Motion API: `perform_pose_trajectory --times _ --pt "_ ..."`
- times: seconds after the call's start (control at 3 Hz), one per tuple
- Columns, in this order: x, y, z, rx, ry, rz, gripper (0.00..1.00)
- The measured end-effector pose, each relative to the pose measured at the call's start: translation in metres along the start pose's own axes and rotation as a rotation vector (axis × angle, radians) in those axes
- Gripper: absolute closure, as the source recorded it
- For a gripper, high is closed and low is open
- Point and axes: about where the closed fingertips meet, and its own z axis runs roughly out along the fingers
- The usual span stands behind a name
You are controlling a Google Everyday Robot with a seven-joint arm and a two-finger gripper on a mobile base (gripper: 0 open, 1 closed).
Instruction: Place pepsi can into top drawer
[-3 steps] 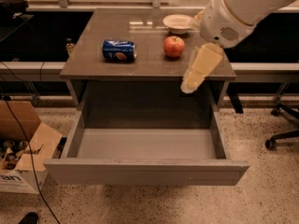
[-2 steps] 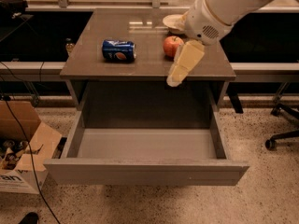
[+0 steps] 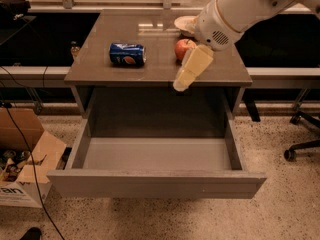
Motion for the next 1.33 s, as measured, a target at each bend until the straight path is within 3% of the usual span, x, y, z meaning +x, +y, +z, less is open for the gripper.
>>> perform_pose_trajectory --times 0.33,0.67,1.33 --pt "-0.018 -0.029 0.036 0.040 -0.084 0.033 0.00" --pt "-0.036 -0.059 0.074 0.048 -0.150 0.051 0.00" --pt "-0.058 -0.109 0.159 -0.022 -0.227 0.091 0.00"
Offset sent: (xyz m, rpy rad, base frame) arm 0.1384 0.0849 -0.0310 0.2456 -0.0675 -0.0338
